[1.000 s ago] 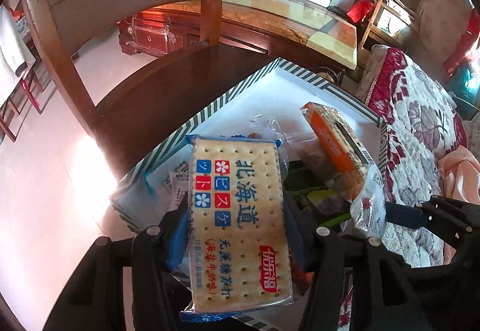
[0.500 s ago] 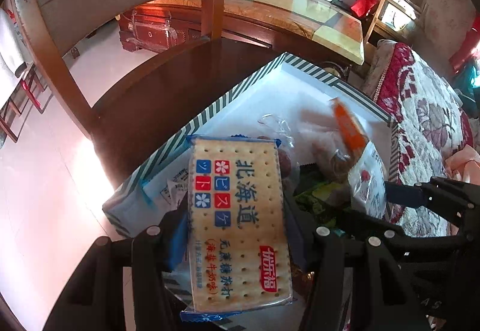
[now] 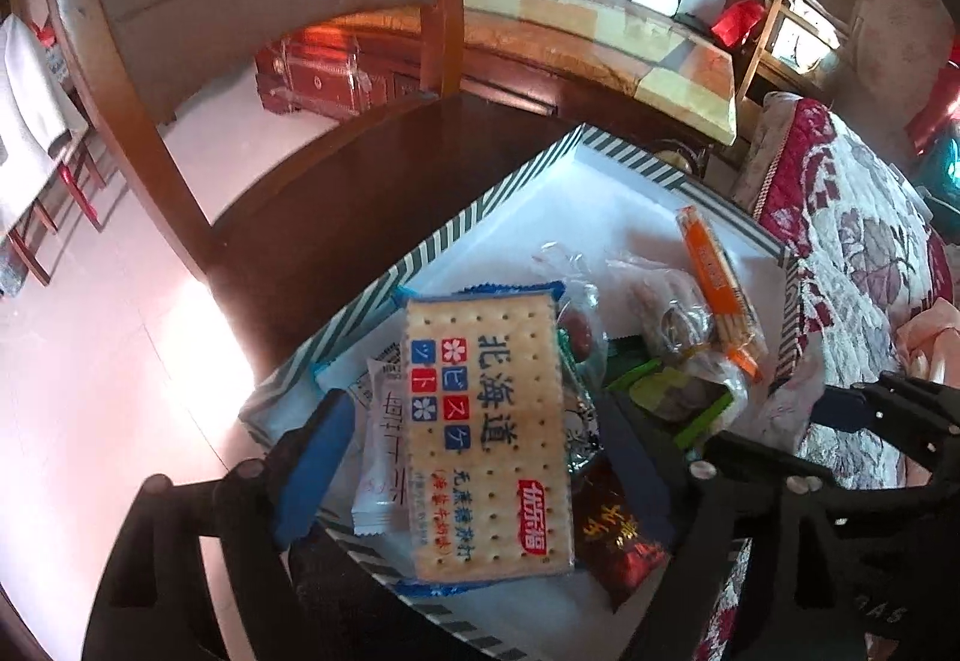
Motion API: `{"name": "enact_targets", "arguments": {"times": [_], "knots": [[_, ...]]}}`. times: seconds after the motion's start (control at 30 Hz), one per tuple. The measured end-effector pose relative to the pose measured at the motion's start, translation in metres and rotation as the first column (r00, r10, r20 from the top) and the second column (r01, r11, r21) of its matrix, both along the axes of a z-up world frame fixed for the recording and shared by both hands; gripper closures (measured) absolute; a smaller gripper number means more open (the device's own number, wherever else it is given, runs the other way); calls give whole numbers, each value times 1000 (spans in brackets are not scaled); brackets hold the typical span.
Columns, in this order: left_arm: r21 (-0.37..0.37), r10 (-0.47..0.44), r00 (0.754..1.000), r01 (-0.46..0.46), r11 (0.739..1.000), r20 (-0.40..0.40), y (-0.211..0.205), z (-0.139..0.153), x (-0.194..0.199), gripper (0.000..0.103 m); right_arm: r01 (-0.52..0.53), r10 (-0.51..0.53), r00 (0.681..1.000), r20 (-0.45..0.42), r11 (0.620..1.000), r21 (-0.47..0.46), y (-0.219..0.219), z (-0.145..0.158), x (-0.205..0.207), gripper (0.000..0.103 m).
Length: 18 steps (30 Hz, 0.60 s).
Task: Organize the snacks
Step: 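Lower both items into the white box and open both tools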
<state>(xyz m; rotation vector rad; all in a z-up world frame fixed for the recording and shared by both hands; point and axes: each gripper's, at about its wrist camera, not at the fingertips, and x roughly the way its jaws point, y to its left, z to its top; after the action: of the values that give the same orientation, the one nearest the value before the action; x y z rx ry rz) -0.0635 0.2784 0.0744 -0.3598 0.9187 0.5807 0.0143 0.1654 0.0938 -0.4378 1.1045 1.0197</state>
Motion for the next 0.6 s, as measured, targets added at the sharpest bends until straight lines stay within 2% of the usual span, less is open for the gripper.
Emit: {"name": "enact_targets", "arguments": {"times": [0.1, 0.13, 0.27, 0.33, 0.47, 0.6], "knots": [[23, -11, 1000, 10, 1000, 25, -9, 7, -4, 10, 17, -17, 1000, 5, 999, 36, -13, 9, -3, 46], [30, -8, 999, 7, 1000, 31, -11, 8, -5, 10, 22, -22, 1000, 0, 999, 45, -15, 10, -3, 40], [32, 26, 1000, -26, 999, 12, -10, 7, -6, 10, 42, -38, 998, -52, 997, 69, -18, 1, 5, 40], [24, 23, 1000, -24, 999, 15, -9, 9, -8, 10, 66, -63, 996, -61, 997, 34, -17, -6, 9, 40], [42, 16, 999, -17, 999, 38, -12, 16, -12, 10, 98, -93, 993, -76, 993, 67, -30, -1, 9, 40], [78, -8, 998, 4, 997, 57, -26, 23, -14, 6, 109, -107, 994, -26, 989, 96, -56, 13, 2, 40]]}}
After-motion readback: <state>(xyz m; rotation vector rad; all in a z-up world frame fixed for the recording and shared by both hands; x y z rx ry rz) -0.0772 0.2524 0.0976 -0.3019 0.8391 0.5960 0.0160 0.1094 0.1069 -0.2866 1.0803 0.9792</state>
